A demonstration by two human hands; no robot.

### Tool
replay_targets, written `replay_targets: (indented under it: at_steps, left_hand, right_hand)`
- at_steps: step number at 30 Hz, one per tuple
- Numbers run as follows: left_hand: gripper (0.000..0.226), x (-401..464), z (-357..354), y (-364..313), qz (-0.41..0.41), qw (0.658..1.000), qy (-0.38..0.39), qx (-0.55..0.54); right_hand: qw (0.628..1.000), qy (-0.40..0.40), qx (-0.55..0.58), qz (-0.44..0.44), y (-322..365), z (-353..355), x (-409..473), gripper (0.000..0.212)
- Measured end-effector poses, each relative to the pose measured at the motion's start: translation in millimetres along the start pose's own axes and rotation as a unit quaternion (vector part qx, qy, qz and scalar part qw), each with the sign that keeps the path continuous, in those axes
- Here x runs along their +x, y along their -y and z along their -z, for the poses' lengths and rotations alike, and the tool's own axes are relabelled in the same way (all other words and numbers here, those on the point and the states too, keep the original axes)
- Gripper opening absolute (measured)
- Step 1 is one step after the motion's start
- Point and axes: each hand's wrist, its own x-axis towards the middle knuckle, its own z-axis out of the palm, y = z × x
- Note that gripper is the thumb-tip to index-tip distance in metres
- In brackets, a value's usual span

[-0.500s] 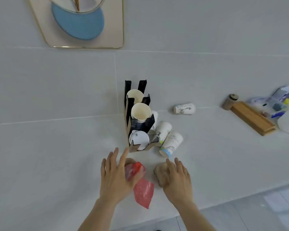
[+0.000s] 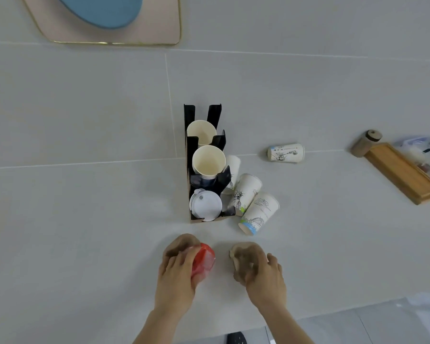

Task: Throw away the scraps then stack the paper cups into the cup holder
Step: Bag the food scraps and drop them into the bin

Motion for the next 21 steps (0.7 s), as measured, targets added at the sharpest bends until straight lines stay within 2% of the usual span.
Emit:
replay_targets:
  at_steps: [3,5,7,8,10,12,14,16,19,21]
  left_hand:
    - [0.064,2,3,0,0.016,1.0,-0.021,-0.014]
    - [0.077,2,4,-1,0.02,0.999,-0.029,-0.013]
    - [0.092,4,5,-1,0.013,1.0,-0.019,0.0]
    - [0.092,6,5,-2,0.011,1.0,-0.011,0.017]
    - [0.076,11,2,-4,0.013,0.999,-0.005,0.037]
    - [0.05,16,0,-6,0.027,0.999,-0.031,0.021]
    - [0.025,19,0,-9,0.033,0.997,-0.065,-0.029]
    - [0.01,21,10,-14,0.039,0.989,-0.098,-0.104]
    - [0.02,23,33,-19,0.137,0.949,-0.112,-0.259]
    - [0.025,26,45,-11,0.214,0.914,-0.16,-0.307]
  right_hand:
    - [0.999,0.018,0.029,-0.026,-2,-2,10,0.068]
    - [0.998,0.017,0.047,-0.043,-3,-5,13,0.073]
    - [0.997,0.018,0.064,-0.049,-4,-7,15,0.068]
    - [0.995,0.022,0.081,-0.055,-5,-9,16,0.063]
    - [0.989,0.026,0.129,-0.071,-5,-9,18,0.052]
    - [0.982,0.024,0.165,-0.088,-2,-7,19,0.044]
    - [0.976,0.013,0.198,-0.09,2,-3,20,0.037]
    - [0.969,0.001,0.23,-0.087,5,-1,23,0.034]
    - [0.959,-0.006,0.274,-0.077,10,0,27,0.036]
    - [0.954,-0.002,0.293,-0.063,19,1,28,0.035]
